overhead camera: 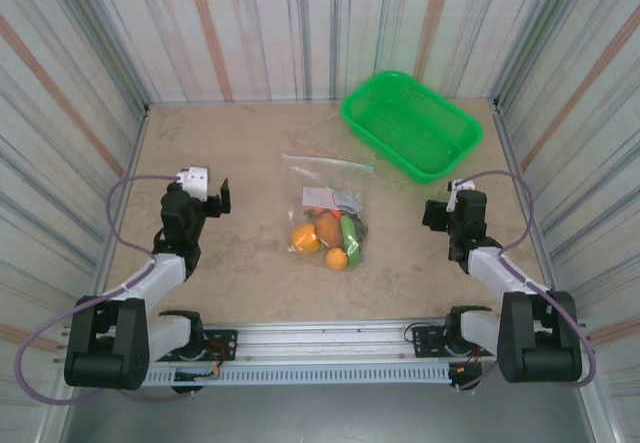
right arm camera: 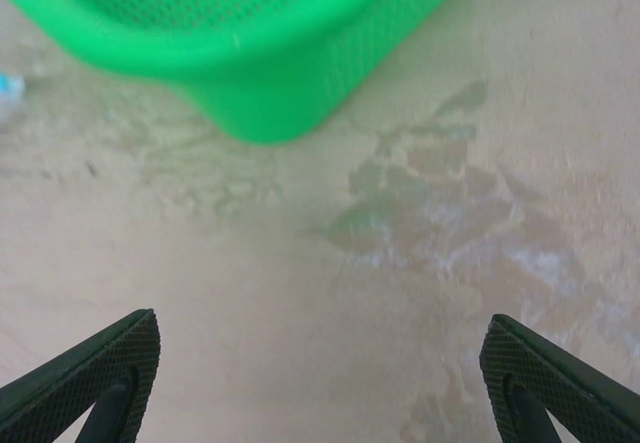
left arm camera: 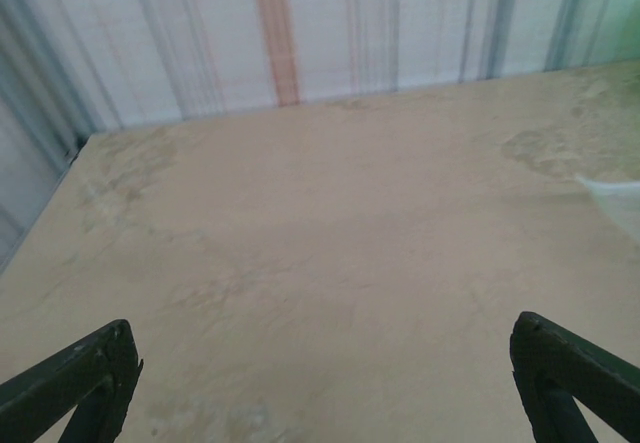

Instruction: Place the food in the zip-top bag and seal the zipper

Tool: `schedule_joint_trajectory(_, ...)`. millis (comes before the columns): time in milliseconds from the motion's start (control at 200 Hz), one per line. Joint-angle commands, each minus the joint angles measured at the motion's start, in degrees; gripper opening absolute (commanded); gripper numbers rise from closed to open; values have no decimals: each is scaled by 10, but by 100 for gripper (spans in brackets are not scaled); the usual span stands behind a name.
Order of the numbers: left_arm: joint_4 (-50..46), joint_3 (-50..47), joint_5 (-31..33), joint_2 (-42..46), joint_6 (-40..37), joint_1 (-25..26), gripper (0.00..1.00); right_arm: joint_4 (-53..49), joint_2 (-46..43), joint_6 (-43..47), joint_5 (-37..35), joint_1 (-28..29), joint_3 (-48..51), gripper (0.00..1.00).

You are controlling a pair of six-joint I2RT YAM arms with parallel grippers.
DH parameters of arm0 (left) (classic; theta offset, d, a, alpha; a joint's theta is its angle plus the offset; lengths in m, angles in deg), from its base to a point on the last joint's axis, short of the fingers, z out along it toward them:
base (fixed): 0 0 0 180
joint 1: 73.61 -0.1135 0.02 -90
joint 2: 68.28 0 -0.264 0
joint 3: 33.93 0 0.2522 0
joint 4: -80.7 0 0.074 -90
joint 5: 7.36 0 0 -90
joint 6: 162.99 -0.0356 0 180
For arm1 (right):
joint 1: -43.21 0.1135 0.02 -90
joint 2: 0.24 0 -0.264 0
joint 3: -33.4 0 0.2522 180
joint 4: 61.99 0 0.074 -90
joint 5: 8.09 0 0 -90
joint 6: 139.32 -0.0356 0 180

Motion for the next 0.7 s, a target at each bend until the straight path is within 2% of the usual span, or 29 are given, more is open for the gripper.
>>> schedule_joint_trajectory(0, 20, -34, -1, -4, 21, -6, 99, 67, 28, 41, -2, -6, -15, 86)
schedule_joint_trajectory(60, 42, -42, 9, -21, 23, -6, 99, 87, 55, 68, 27, -4, -24, 87)
schedule_joint_trajectory(140, 68, -37, -23, -45, 7, -17, 98, 139, 83, 86, 54, -9, -24, 88)
schedule_joint_trajectory(240, 141, -45, -58, -85, 24, -43, 99, 216, 110, 74, 106, -35, -16, 90)
schedule_joint_trajectory(351, 252, -50, -83, -194, 33, -54, 99, 292, 159, 35, 170, -66, -15, 90)
schedule_joint_trajectory(406, 313, -45, -97, -237, 29, -57, 99, 348, 189, 38, 171, -66, 5, 91)
schedule_joint_trajectory(446, 240, -21, -111, -216, 30, -60, 99, 398, 216, 40, 167, -63, 18, 91)
schedule_joint_trajectory(491, 140, 17, -95, -206, 31, -56, 99, 440, 241, 45, 156, -52, 21, 93)
schedule_joint_trajectory(551, 144, 30, -69, -224, 32, -48, 99, 338, 224, 54, 154, -50, -14, 94)
schedule_joint_trajectory(586, 122, 37, -63, -218, 32, -45, 99, 362, 238, 42, 161, -59, -14, 96)
schedule_joint_trajectory(601, 105, 41, -60, -215, 30, -42, 99, 375, 242, 37, 160, -61, -13, 100)
schedule_joint_trajectory(661, 104, 48, -42, -224, 19, -29, 99, 336, 232, 36, 150, -62, -23, 99)
schedule_joint_trajectory(696, 97, 49, -35, -221, 16, -26, 99, 345, 237, 33, 119, -54, -23, 99)
